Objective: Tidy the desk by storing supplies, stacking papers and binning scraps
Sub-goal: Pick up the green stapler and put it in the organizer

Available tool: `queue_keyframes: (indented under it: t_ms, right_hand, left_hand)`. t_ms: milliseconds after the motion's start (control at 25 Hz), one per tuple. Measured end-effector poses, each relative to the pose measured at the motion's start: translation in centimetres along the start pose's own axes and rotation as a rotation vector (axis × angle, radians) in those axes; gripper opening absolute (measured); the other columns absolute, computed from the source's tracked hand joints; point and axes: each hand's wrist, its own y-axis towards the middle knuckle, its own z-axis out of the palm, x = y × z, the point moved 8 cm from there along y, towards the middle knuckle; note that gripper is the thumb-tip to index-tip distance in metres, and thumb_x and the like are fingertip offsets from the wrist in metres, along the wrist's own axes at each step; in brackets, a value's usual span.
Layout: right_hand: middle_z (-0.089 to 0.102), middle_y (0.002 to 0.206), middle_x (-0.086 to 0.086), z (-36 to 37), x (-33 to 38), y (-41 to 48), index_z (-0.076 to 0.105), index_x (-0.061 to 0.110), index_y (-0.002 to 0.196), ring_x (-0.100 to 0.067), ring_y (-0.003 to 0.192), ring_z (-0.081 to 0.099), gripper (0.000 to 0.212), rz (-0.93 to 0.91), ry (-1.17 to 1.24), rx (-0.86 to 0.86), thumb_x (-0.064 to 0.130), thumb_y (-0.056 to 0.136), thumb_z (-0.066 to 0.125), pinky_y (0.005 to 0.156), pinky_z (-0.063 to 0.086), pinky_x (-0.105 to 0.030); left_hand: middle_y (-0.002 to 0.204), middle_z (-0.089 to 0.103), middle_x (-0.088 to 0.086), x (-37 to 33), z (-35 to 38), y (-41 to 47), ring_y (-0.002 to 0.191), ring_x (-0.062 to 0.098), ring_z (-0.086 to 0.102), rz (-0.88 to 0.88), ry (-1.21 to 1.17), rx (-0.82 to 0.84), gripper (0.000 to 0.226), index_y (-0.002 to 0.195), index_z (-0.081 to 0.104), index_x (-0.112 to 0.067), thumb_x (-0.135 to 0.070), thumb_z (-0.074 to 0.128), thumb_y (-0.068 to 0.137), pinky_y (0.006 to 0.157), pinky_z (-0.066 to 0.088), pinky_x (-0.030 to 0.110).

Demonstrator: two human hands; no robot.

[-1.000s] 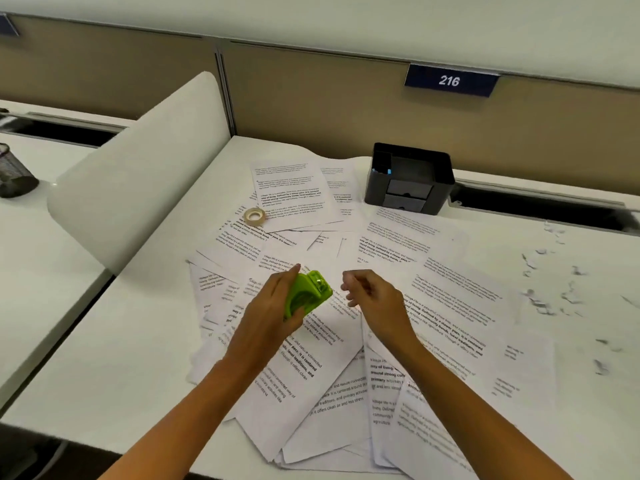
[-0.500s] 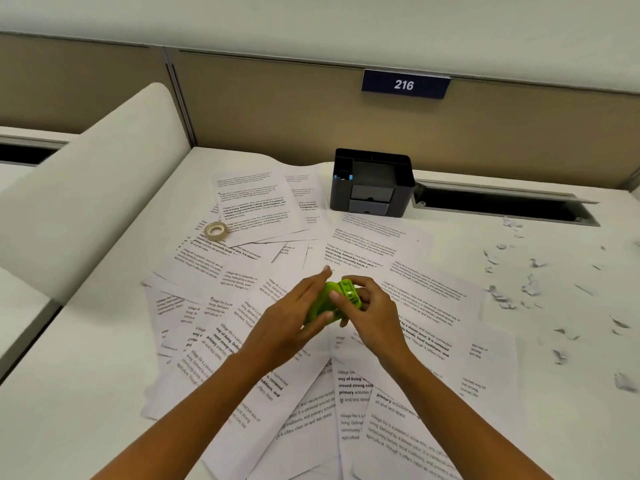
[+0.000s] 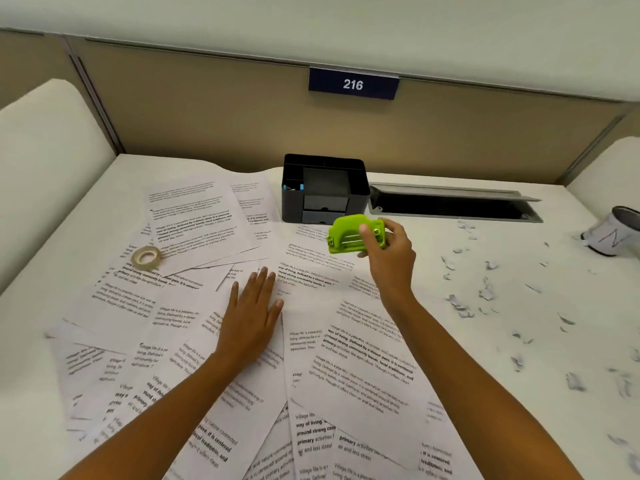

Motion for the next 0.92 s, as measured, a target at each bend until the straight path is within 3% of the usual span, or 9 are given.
queue_keyframes:
  t_ms: [160,240,360,480,600,920]
  right_hand:
    - [0.061,0.092,0.000,0.6,1.6,6.6,0.054,0.011,0.117,-0.021,0.085,0.064,0.036,-0.096,-0.018,-0.128,0.029,0.087,0.062,0.071,0.058,-0.030]
    - [0.060,0.090,0.001,1.1,2.5,9.7,0.053,0.010,0.118,-0.016,0.083,0.059,0.037,-0.126,-0.050,-0.184,0.027,0.086,0.063,0.077,0.053,-0.026]
    - [0.062,0.095,-0.003,2.0,3.4,14.0,0.052,0.008,0.118,-0.013,0.082,0.052,0.039,-0.172,-0.159,-0.211,0.027,0.086,0.063,0.071,0.041,-0.016]
    - [0.056,0.094,-0.002,3.7,3.1,16.6,0.051,0.007,0.114,-0.015,0.084,0.046,0.038,-0.167,-0.337,-0.147,0.028,0.085,0.063,0.075,0.043,-0.025]
    - [0.050,0.091,-0.002,5.4,2.3,17.6,0.053,0.005,0.109,-0.016,0.080,0.045,0.036,-0.123,-0.462,-0.076,0.027,0.082,0.065,0.068,0.043,-0.026]
    - [0.065,0.086,-0.005,7.5,1.0,18.9,0.066,0.005,0.092,-0.017,0.075,0.057,0.038,-0.018,-0.633,0.057,0.029,0.069,0.082,0.061,0.048,-0.027]
  left_hand:
    - [0.157,0.000,-0.007,0.9,1.3,0.3,0.145,0.010,-0.003,-0.016,0.103,-0.021,0.065,0.150,0.001,-0.025,-0.056,-0.002,0.093,0.119,0.000,0.037]
    - [0.158,0.000,-0.007,1.1,1.5,0.3,0.145,0.010,-0.003,-0.023,0.123,-0.024,0.062,0.150,0.001,-0.025,-0.054,0.003,0.094,0.119,0.001,0.038]
    - [0.158,0.002,-0.006,0.9,1.2,0.4,0.145,0.011,-0.002,-0.017,0.152,-0.038,0.061,0.150,0.003,-0.024,-0.052,0.007,0.096,0.118,0.002,0.038]
    - [0.158,0.006,-0.006,0.8,1.0,0.4,0.146,0.011,0.001,-0.017,0.156,-0.036,0.060,0.150,0.005,-0.024,-0.050,0.011,0.096,0.118,0.004,0.039]
    - [0.158,0.008,-0.006,0.7,0.7,0.4,0.146,0.011,0.002,-0.021,0.152,-0.044,0.059,0.150,0.007,-0.024,-0.048,0.013,0.097,0.118,0.006,0.039]
    - [0.157,0.010,-0.007,0.7,0.5,0.3,0.145,0.010,0.004,-0.022,0.147,-0.065,0.058,0.150,0.010,-0.022,-0.046,0.013,0.097,0.118,0.007,0.038]
